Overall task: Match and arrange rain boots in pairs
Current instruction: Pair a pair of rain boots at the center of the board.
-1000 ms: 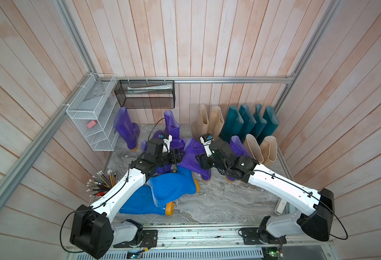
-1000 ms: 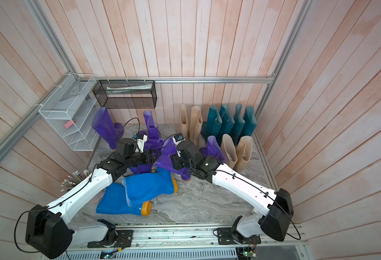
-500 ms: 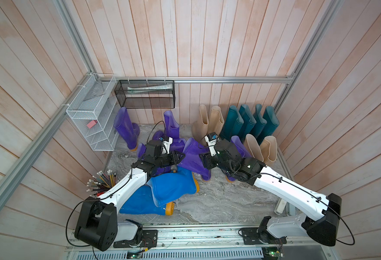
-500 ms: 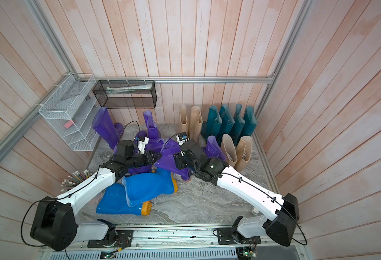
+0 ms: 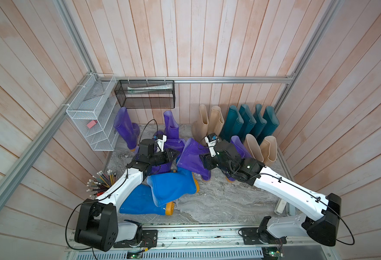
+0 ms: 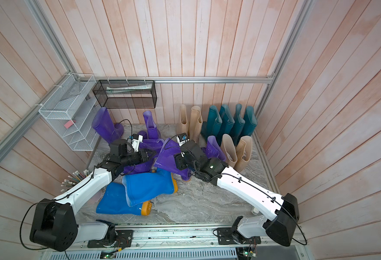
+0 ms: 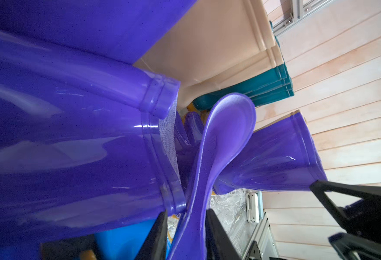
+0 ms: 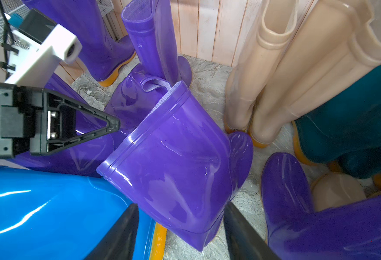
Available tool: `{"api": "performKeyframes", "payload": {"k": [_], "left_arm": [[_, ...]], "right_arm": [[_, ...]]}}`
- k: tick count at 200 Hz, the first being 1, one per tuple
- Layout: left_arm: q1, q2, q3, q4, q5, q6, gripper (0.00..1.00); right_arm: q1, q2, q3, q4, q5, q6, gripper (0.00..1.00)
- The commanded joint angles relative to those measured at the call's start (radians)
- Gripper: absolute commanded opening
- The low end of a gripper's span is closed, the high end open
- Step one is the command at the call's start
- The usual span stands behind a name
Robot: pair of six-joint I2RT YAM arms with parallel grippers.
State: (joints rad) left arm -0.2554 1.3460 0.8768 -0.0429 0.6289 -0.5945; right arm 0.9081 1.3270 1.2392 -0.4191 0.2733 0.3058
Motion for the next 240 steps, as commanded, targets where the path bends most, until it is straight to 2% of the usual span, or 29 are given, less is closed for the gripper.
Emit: {"api": "performKeyframes", "payload": {"k": [1, 55, 75, 114, 151, 190, 240], "left_arm": [[-0.008, 0.012, -0.009, 0.037, 0.060, 0.023, 0.31], [-0.056, 0.028, -0.012, -0.040, 0.011, 0.080, 0.31], [-0.075, 0.017, -0.013, -0.074, -0.014, 0.095, 0.42], [-0.153, -0.019, 0.007, -0.099, -0.027, 0.084, 0.51], [-0.215, 0.006, 0.109, -0.080, 0.015, 0.046, 0.52], [-0.259, 0.095, 0.203, -0.023, 0.076, 0.006, 0.52], [-0.273, 0.165, 0.216, 0.108, 0.137, -0.089, 0.52]], "right_arm": [[-0.005, -0.014, -0.003, -0.008, 0.027, -0.014, 0.62], [-0.005, -0.011, 0.000, -0.001, 0.017, -0.013, 0.62], [-0.006, -0.015, -0.002, 0.004, 0.018, -0.019, 0.63], [-0.012, -0.017, 0.000, 0.003, 0.026, -0.030, 0.66], [-0.015, -0.033, 0.009, -0.001, 0.000, -0.041, 0.73], [-0.014, -0.105, -0.054, -0.007, -0.088, -0.095, 0.74], [0.034, -0.190, -0.182, -0.029, -0.150, -0.090, 0.76]]}}
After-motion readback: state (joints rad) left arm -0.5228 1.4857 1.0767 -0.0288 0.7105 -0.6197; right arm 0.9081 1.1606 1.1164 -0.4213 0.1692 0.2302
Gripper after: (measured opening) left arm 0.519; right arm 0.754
